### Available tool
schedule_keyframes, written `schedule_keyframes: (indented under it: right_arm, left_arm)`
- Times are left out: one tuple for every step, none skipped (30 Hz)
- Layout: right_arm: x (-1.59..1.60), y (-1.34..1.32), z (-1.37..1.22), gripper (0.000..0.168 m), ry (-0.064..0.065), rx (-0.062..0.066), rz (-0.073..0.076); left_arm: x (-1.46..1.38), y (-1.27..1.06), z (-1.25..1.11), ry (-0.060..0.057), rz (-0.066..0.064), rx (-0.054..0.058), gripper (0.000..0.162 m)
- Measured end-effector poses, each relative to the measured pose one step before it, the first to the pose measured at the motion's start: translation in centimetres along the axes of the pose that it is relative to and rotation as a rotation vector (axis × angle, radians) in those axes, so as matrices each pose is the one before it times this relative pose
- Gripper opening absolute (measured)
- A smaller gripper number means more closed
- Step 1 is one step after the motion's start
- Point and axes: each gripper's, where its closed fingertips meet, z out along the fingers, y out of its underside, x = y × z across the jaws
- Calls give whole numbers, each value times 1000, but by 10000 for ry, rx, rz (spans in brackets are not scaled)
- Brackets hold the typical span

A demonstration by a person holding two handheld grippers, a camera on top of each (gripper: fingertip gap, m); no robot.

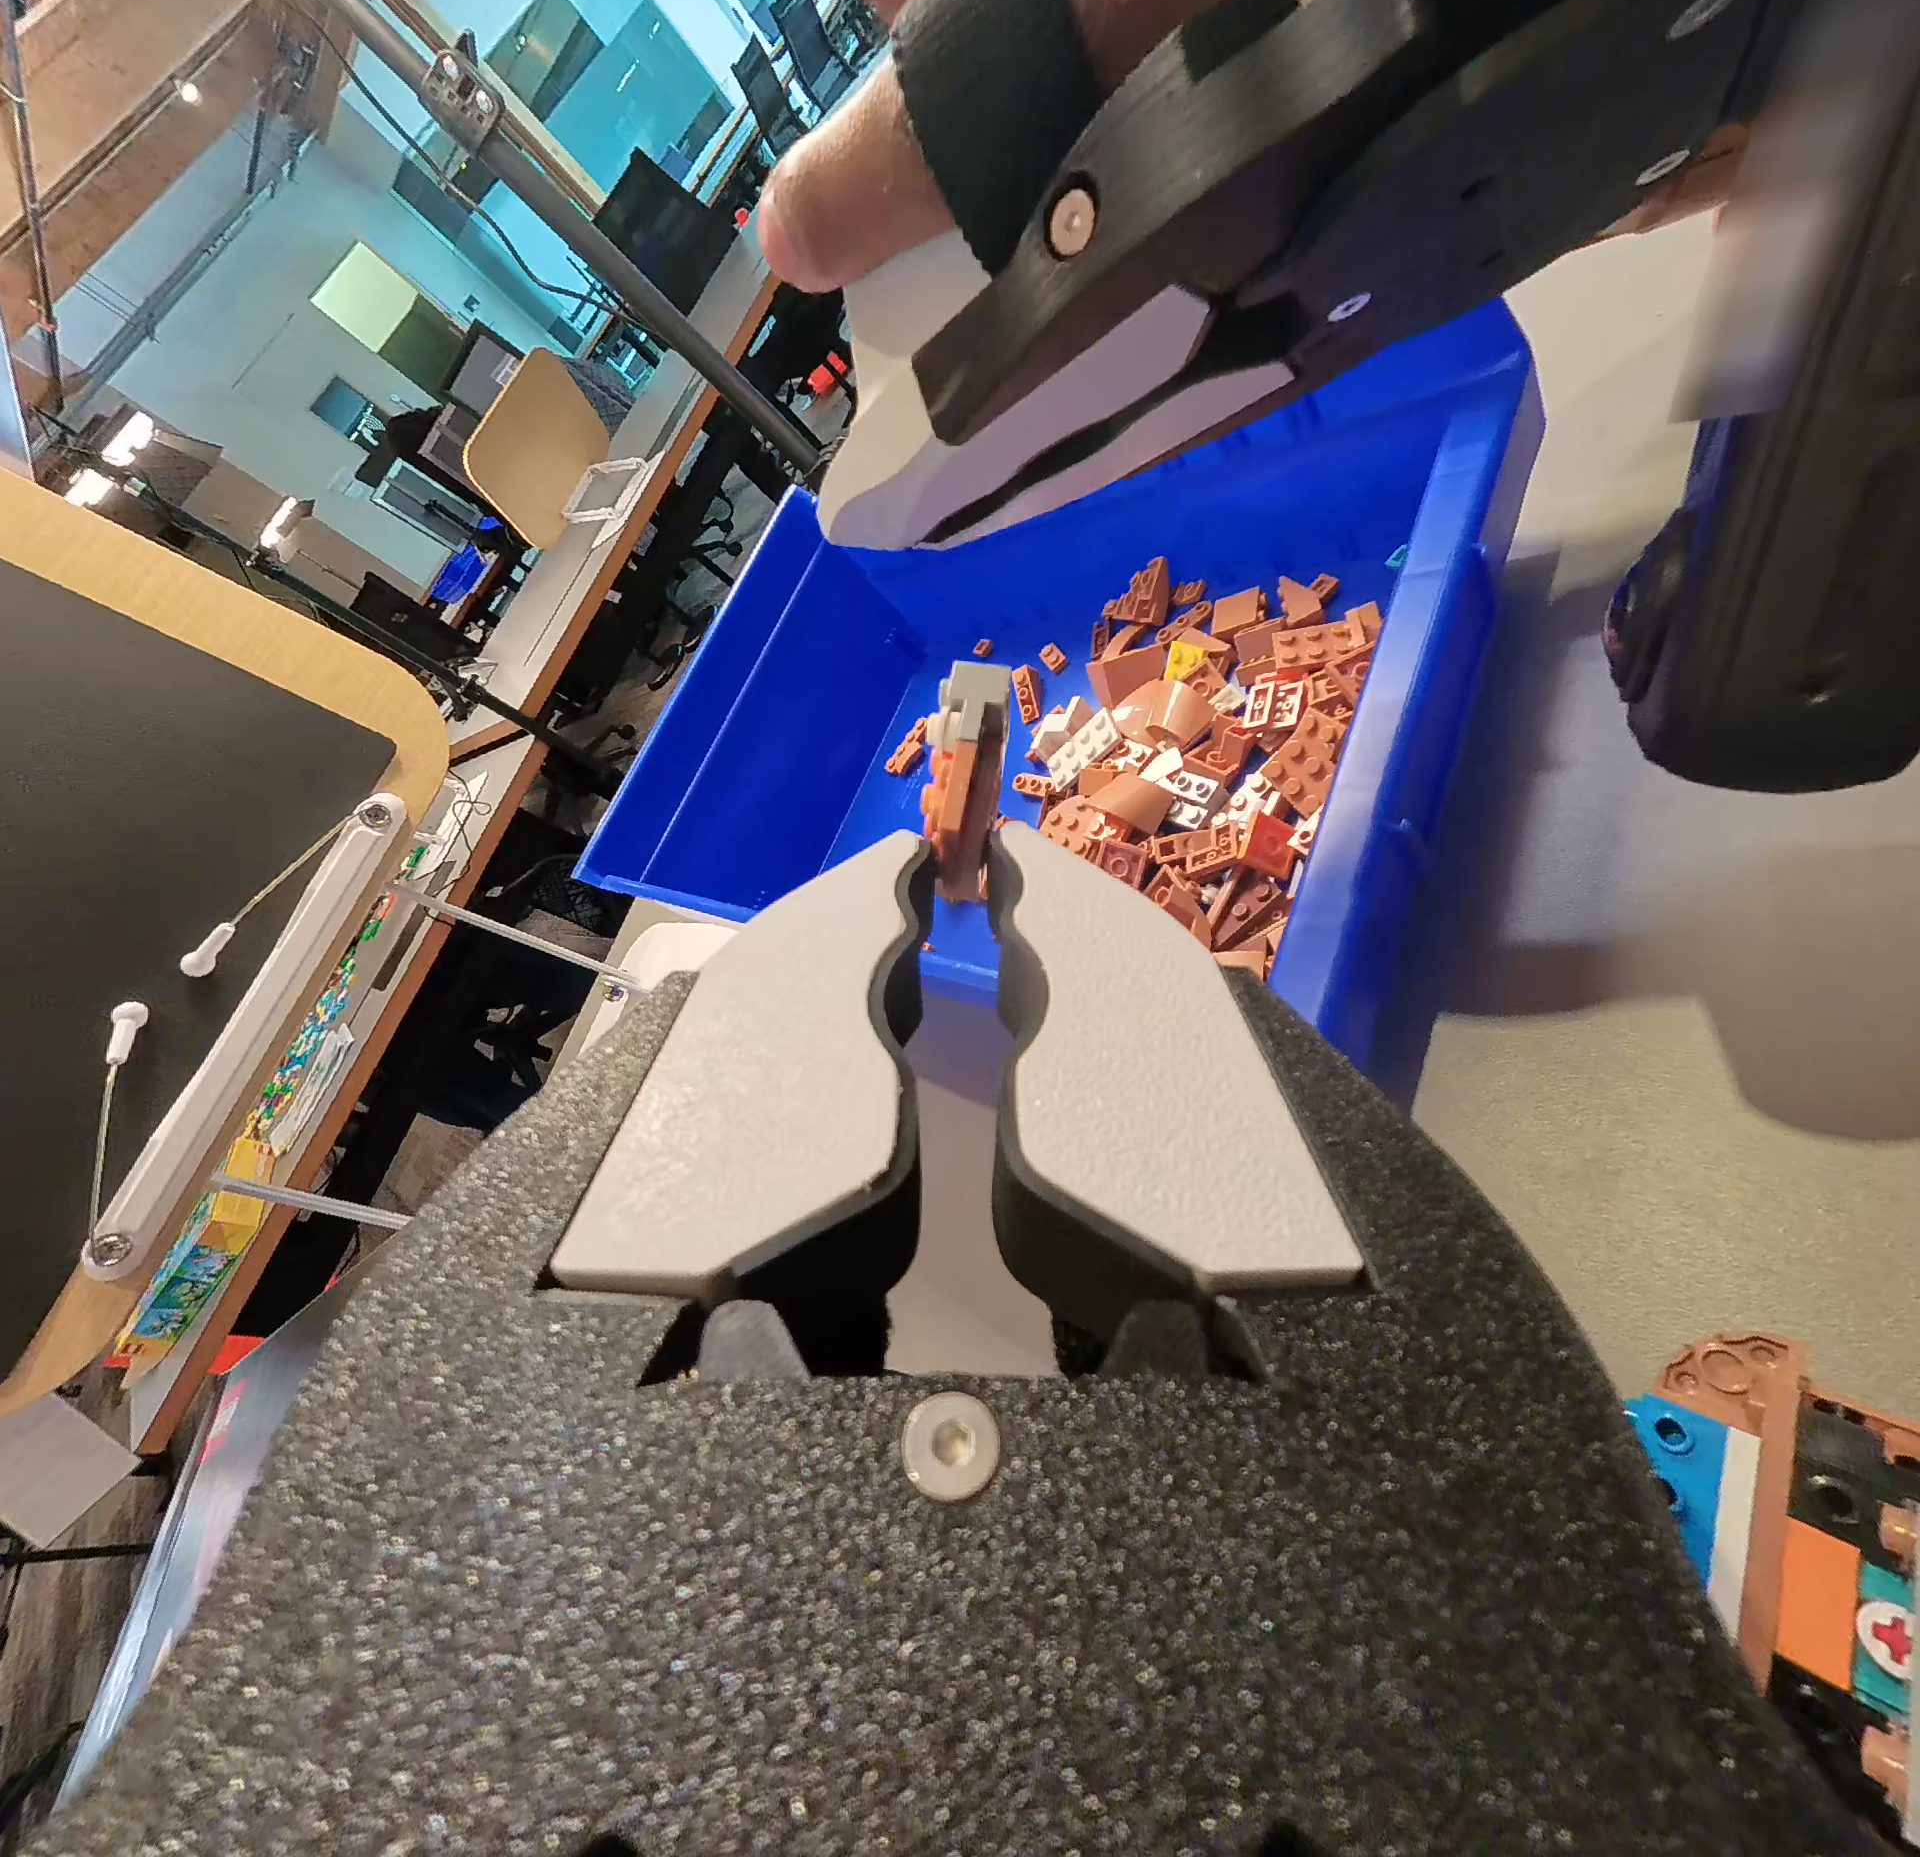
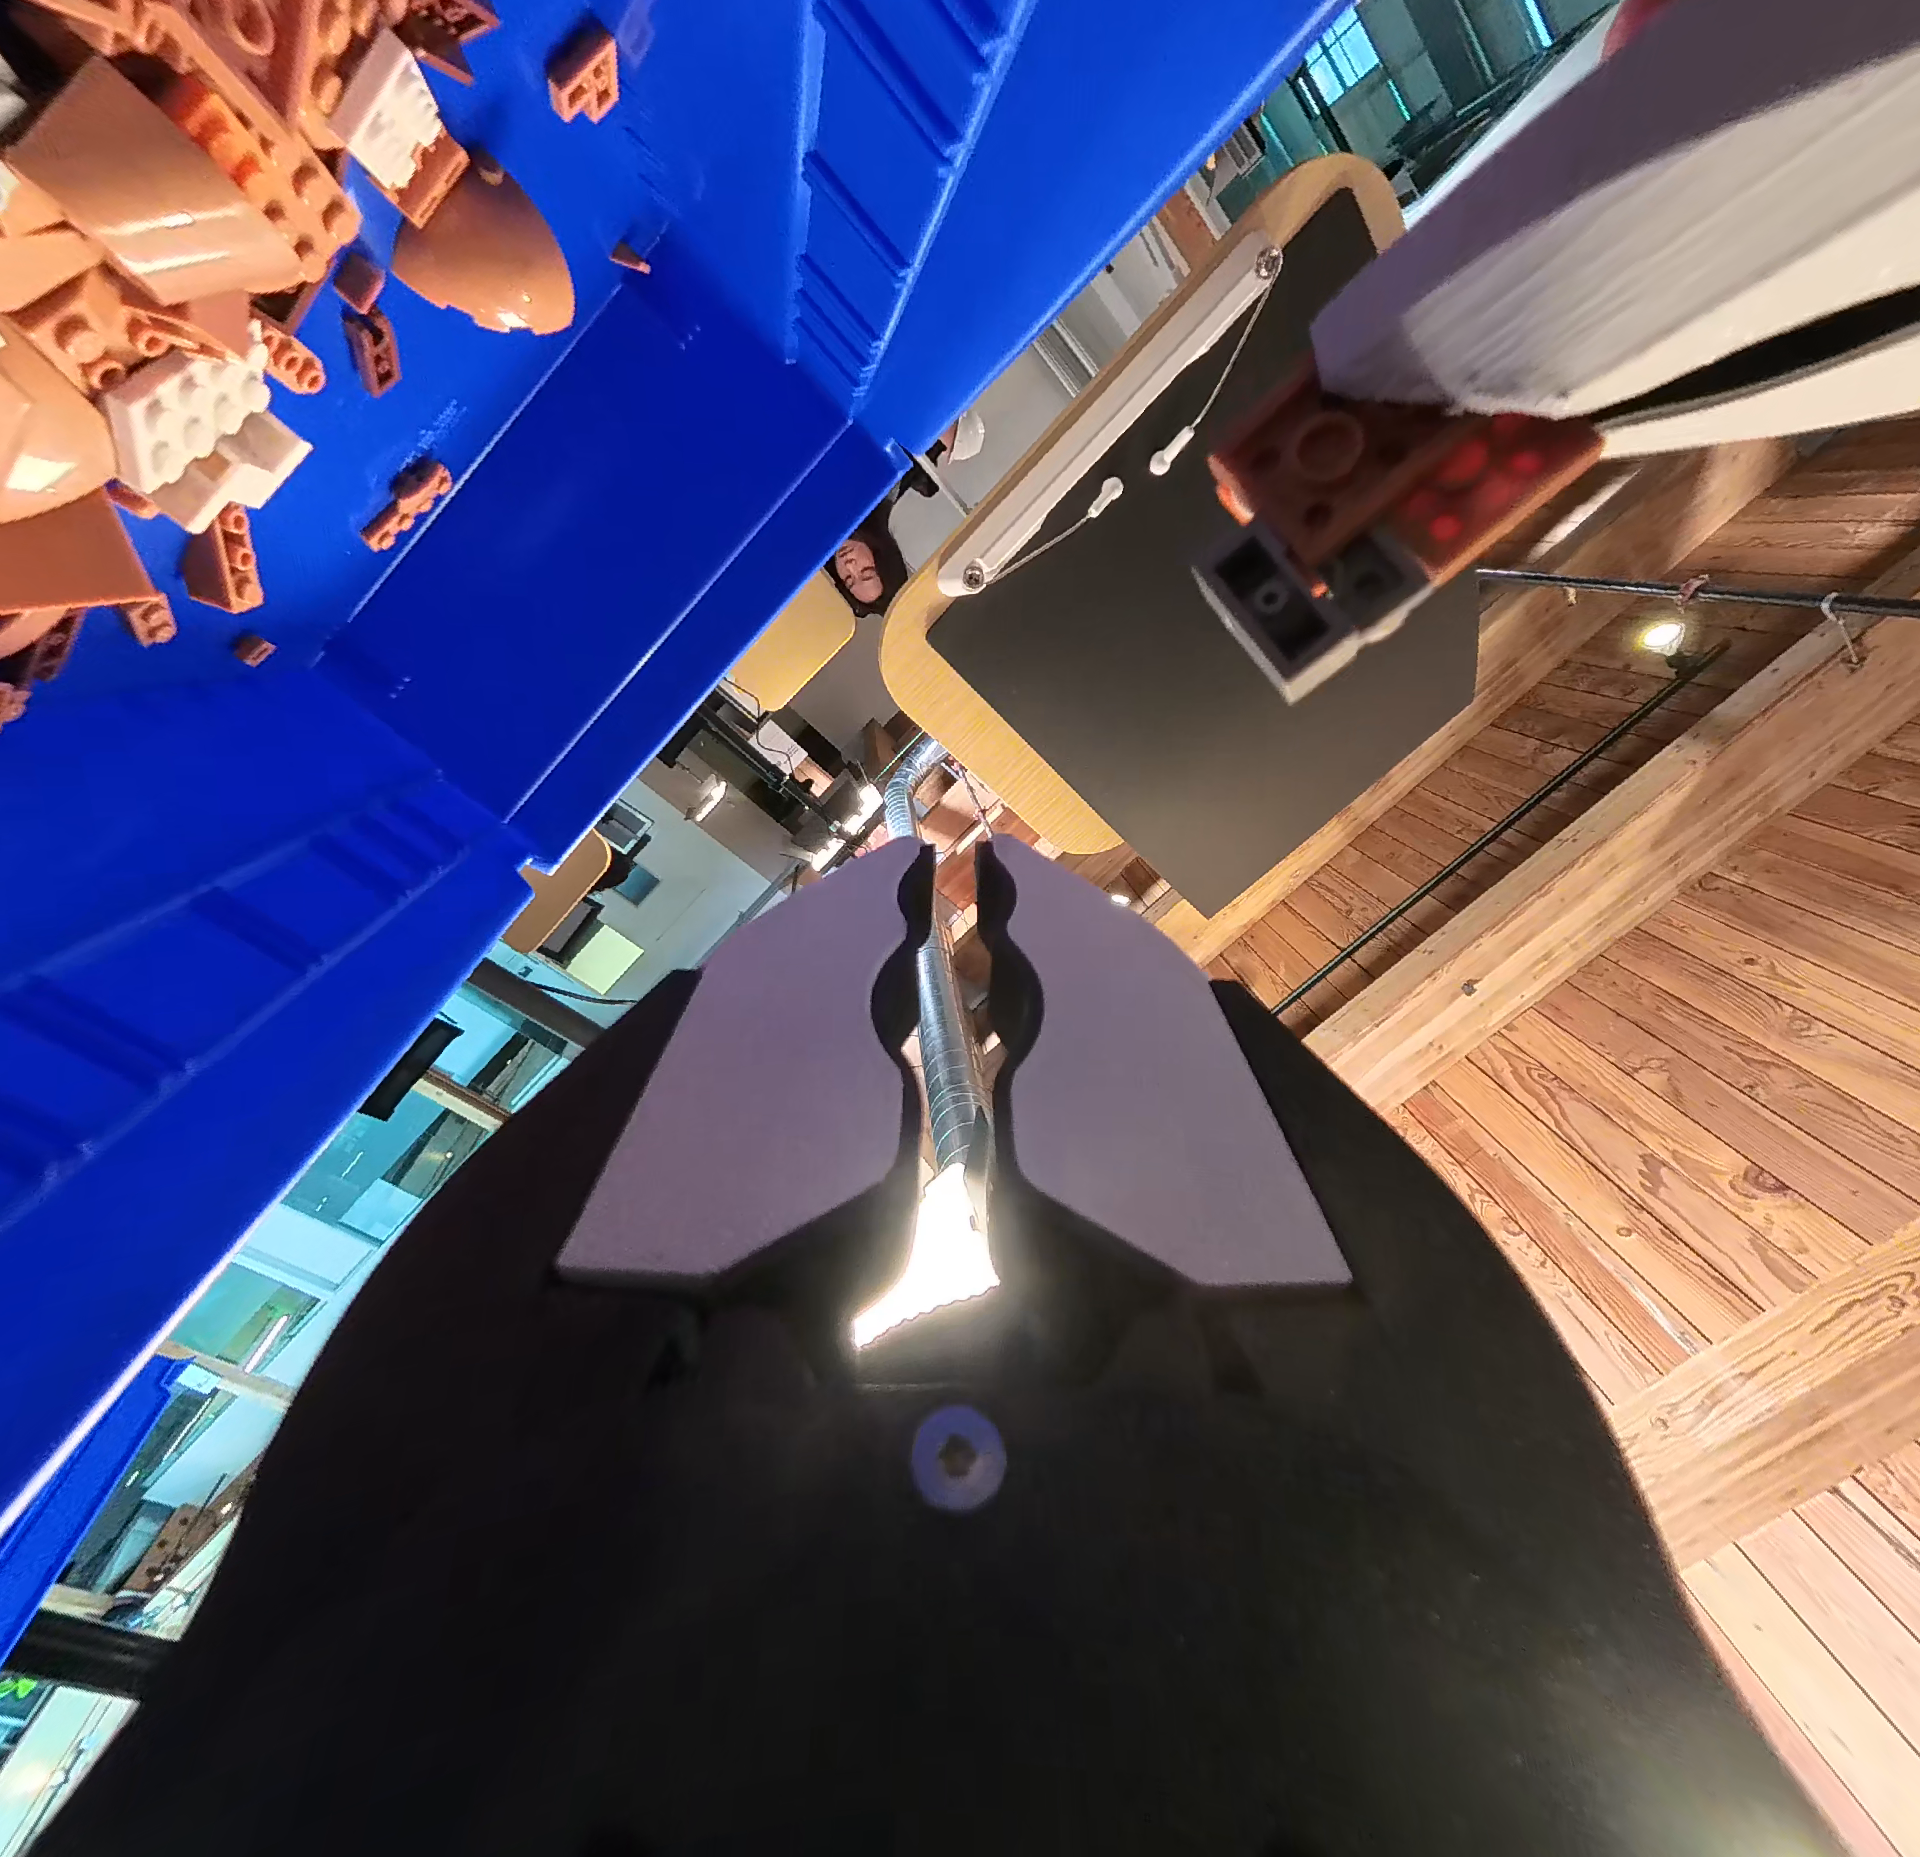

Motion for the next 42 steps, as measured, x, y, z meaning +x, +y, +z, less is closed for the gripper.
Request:
schedule_keyframes:
  right_arm:
    - [26,17,-13,7,1,-4,-13]
    - [18,16,-5,7,1,-7,-12]
    - [21,22,5,7,-3,-9,-7]
    - [21,12,16,7,-1,-11,-7]
    - [26,-2,-1,6,3,-9,-11]
    - [16,-38,-1,6,-1,1,-12]
    - [-19,-49,9,6,-12,5,-15]
    - [-64,-36,28,6,-33,-6,-27]
    - [-153,-14,73,6,-75,-36,-53]
    - [-249,39,125,6,-128,-82,-81]
    - [-322,71,175,6,-176,-126,-106]
    - [-368,93,217,7,-207,-151,-120]
    - [-375,103,246,7,-226,-154,-127]
    - [-316,85,262,7,-209,-139,-120]
    - [-182,82,252,7,-149,-117,-88]
    - [-56,55,234,7,-101,-92,-60]
    - [1,33,210,6,-79,-71,-43]
    - [49,25,175,6,-70,-65,-28]
    - [53,-15,127,6,-72,-49,-29]
    - [34,-69,76,6,-71,-21,-44]
    - [60,-112,18,6,-43,-4,-42]
    - [70,-159,-44,6,-18,21,-35]
    - [67,-235,-107,6,-3,73,-20]
    - [112,-272,-171,6,33,110,42]
    - [60,-269,-197,6,7,131,93]
    - [-90,-305,-204,5,-78,166,118]
    - [-238,-321,-213,3,-146,188,132]
    - [-329,-324,-214,0,-177,227,96]
    - [-391,-327,-213,0,-180,268,40]
    - [-422,-238,-180,0,-181,243,67]
    - [-613,-140,-136,0,-308,217,114]
    - [-776,-106,-112,0,-424,226,181]
    - [-708,-41,-84,0,-401,227,282]
    - [-657,-72,-89,0,-365,274,285]
    - [-475,-2,-124,0,-241,271,298]
    - [-235,152,-140,0,-98,169,323]
    - [-176,176,-164,0,-56,138,225]
    - [-310,141,-178,0,-132,144,77]
    - [-571,168,-154,0,-300,78,-13]
    - [-680,219,-87,0,-402,-21,2]
    - [-704,136,-69,0,-421,5,7]
    - [-777,-109,-121,0,-437,162,-110]
  left_arm:
    - [-4,-69,-39,-4,2,27,9]
    - [-17,-97,-45,-7,8,34,9]
    - [-10,-117,-59,6,7,26,9]
    - [-33,-117,-50,-8,6,28,9]
    - [-32,-113,-62,-12,5,36,9]
    - [-36,-131,-82,-8,-1,45,9]
    - [-58,-152,-106,-4,-6,48,9]
    - [-156,-250,-177,-16,-30,79,9]
    - [-230,-426,-279,-21,-86,146,9]
    - [-220,-658,-367,23,-134,208,9]
    - [-136,-902,-402,88,-163,242,9]
    - [-22,-1100,-405,117,-135,267,9]
    - [80,-1282,-389,115,-87,286,9]
    - [231,-1389,-324,138,-69,292,9]
    - [349,-1420,-250,156,-77,283,9]
    - [427,-1317,-133,152,-87,218,9]
    - [474,-1119,-22,150,-65,138,9]
    - [462,-957,54,119,-9,102,9]
    - [387,-694,138,89,-16,33,9]
    - [312,-450,171,80,-74,-8,9]
    - [230,-211,188,87,-152,-32,9]
    - [103,-13,169,61,-202,-28,9]
    - [-33,275,139,21,-223,-92,9]
    - [-211,548,105,-57,-214,-174,9]
    - [-359,671,43,-111,-189,-171,9]
    - [-425,803,19,-106,-221,-218,9]
    - [-529,876,-24,-142,-242,-215,9]
    - [-523,941,-31,-128,-229,-224,9]
    - [-497,1035,-8,-119,-199,-272,9]
    - [-398,1051,44,-77,-137,-298,9]
    - [-202,1139,130,13,-92,-388,9]
    - [-141,1069,196,10,-72,-377,9]
    - [-56,877,228,-3,-16,-289,9]
    - [10,807,274,-5,55,-285,9]
    - [28,685,302,-28,121,-246,9]
    - [53,551,288,-34,134,-186,9]
    - [91,453,281,-12,126,-161,9]
    - [95,397,260,-14,104,-156,9]
    - [172,283,247,39,114,-118,9]
    - [213,197,212,54,126,-90,9]
    - [225,117,192,51,143,-65,9]
    - [240,92,175,59,123,-82,9]
